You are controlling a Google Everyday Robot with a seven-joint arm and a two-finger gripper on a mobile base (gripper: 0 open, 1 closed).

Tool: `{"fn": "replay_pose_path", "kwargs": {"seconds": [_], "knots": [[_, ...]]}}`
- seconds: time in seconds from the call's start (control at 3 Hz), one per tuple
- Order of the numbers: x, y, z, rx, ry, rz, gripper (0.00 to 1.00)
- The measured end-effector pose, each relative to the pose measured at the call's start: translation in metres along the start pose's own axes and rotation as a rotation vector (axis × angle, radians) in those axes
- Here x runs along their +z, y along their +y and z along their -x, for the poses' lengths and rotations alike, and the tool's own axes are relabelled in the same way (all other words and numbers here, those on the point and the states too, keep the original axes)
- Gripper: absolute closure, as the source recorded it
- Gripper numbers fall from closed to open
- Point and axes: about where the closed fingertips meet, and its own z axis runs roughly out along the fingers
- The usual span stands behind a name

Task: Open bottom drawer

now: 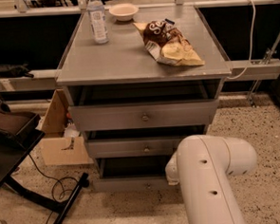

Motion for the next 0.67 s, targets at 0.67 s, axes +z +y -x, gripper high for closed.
{"fn": "replay_pose_path", "kwargs": {"seconds": [0.67], "knots": [[0.0000,0.0000,0.0000,0.000,0.000,0.000,0.00]]}}
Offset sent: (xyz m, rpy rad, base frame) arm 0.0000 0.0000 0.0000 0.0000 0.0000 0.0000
